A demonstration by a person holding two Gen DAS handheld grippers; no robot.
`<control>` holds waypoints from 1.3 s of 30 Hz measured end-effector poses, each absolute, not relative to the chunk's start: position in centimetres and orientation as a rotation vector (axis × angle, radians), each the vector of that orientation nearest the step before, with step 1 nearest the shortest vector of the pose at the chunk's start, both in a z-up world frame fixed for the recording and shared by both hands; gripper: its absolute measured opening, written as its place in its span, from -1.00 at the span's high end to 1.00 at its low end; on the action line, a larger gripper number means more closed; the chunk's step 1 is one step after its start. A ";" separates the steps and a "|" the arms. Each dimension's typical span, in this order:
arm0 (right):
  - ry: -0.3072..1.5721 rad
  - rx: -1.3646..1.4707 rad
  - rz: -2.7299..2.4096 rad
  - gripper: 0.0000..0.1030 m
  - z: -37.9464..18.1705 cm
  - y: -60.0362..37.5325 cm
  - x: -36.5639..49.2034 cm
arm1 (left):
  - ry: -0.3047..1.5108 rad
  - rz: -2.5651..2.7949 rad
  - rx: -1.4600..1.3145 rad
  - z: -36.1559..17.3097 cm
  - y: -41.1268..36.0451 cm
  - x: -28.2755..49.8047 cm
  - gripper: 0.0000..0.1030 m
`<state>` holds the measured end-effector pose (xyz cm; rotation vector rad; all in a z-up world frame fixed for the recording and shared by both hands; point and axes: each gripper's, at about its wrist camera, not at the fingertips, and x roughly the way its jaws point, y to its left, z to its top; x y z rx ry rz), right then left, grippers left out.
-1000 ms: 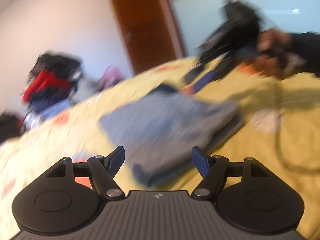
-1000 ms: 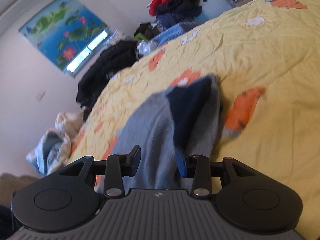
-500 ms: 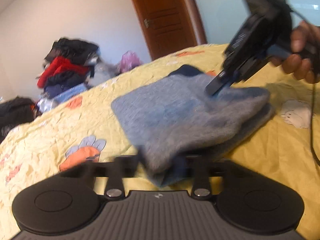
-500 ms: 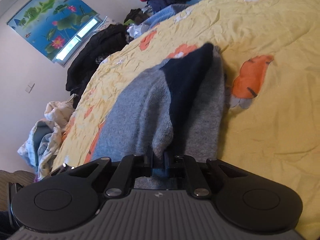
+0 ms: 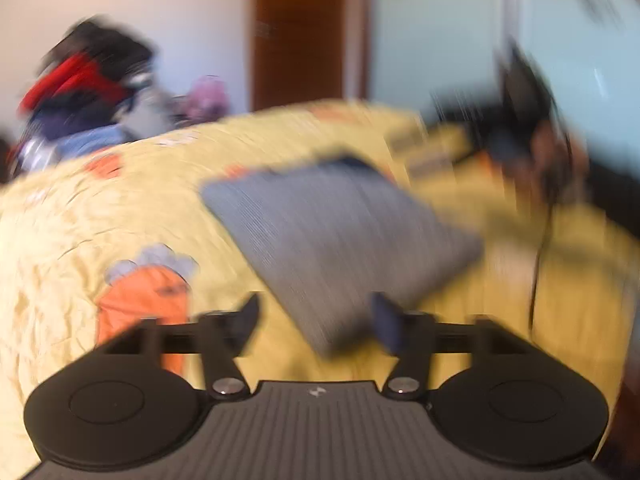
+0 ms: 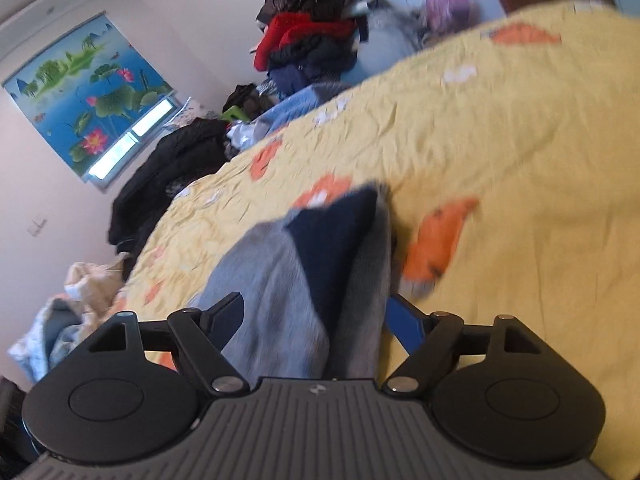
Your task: Fold small clothes
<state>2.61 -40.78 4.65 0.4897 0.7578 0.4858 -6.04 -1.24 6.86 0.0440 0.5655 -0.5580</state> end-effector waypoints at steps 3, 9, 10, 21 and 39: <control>0.783 0.445 0.444 -0.57 4.1 -38.9 6.0 | 0.562 -0.486 -0.212 8.0 0.1 -1.1 -0.60; 0.865 0.485 0.422 -0.20 0.7 -36.6 10.9 | 0.797 -0.407 -0.437 3.2 -1.7 8.8 -0.58; 0.882 0.517 0.434 0.29 0.3 -36.6 11.1 | 0.830 -0.419 -0.446 2.7 -2.2 9.5 -0.58; 0.850 0.752 0.460 -0.22 -1.8 -39.9 10.4 | 0.842 -0.413 -0.310 1.7 -5.0 10.5 -0.58; 0.819 0.440 0.448 0.28 0.9 -35.1 7.7 | 0.830 -0.402 -0.274 3.2 -5.4 10.6 0.43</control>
